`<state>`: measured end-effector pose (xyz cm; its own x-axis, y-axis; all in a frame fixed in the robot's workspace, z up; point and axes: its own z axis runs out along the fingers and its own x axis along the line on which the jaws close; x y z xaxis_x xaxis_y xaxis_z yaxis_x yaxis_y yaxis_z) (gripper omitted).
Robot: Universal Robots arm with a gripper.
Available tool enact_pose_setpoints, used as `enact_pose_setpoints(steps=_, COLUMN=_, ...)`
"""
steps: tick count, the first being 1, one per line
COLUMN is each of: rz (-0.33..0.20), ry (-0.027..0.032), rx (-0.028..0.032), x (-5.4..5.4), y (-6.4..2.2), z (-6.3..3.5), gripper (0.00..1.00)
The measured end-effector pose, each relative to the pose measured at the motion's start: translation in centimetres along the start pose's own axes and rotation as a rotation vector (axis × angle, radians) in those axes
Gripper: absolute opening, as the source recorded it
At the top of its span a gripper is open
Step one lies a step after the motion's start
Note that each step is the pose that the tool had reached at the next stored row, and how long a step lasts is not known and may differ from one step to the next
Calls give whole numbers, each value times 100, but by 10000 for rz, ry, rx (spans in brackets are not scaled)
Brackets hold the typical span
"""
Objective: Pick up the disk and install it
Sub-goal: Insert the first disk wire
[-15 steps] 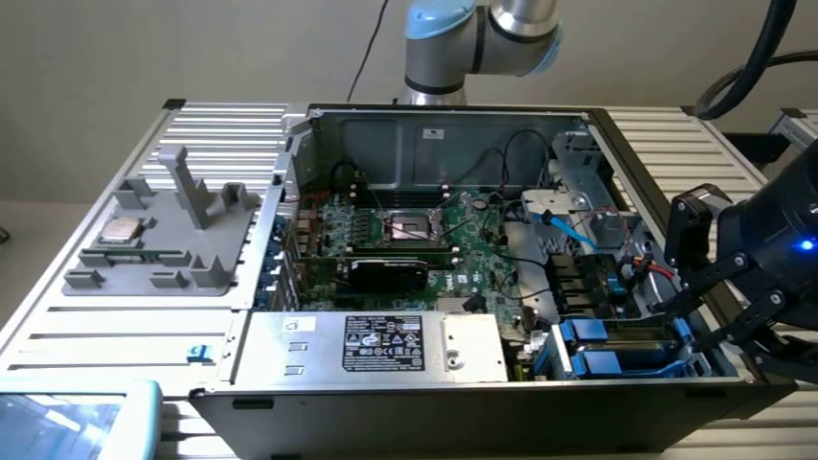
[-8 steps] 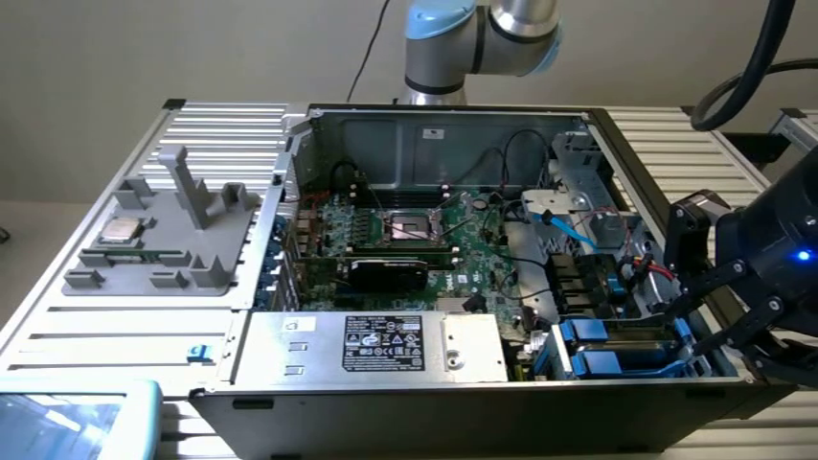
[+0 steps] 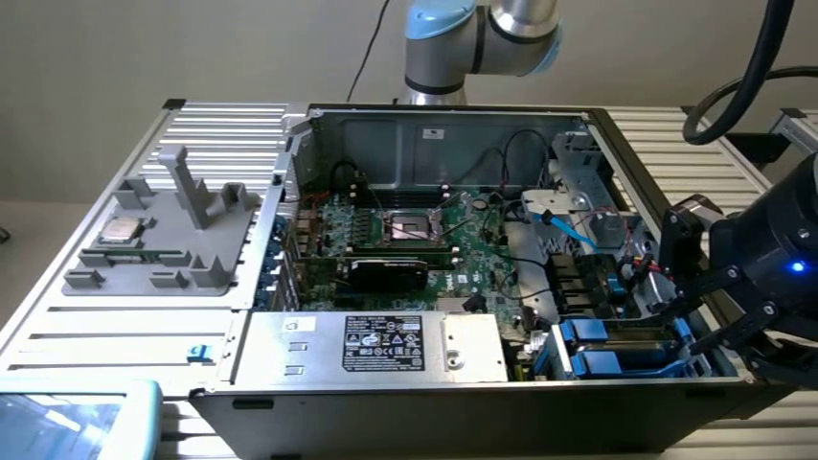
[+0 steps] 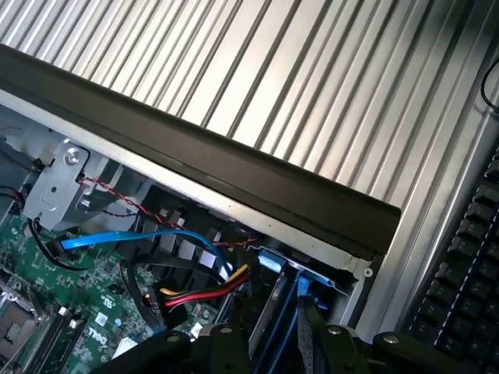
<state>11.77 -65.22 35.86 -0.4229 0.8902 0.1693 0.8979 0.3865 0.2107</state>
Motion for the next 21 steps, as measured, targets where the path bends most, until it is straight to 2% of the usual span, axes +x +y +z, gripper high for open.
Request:
enact_pose_setpoints(steps=3, rz=6, ry=42, rx=-27, x=-16, y=-8, z=-3, gripper=38)
enact_pose_setpoints(steps=4, rz=2, ry=53, rx=-59, x=-17, y=-10, z=0, gripper=38)
enact_pose_setpoints(steps=8, rz=-106, ry=37, rx=-247, x=-19, y=-15, z=18, gripper=38)
enact_pose_setpoints(steps=15, rz=-341, ry=-5, rx=-499, x=-15, y=-54, z=65, gripper=38)
enact_pose_setpoints(steps=17, rz=-436, ry=-8, rx=-538, x=-13, y=-66, z=75, gripper=38)
enact_pose_setpoints(steps=19, rz=-565, ry=3, rx=-573, x=-12, y=-77, z=89, gripper=38)
enact_pose_setpoints(steps=20, rz=-615, ry=35, rx=-592, x=-12, y=-81, z=94, gripper=38)
enact_pose_setpoints(steps=21, rz=-644, ry=92, rx=-623, x=-10, y=-87, z=99, gripper=38)
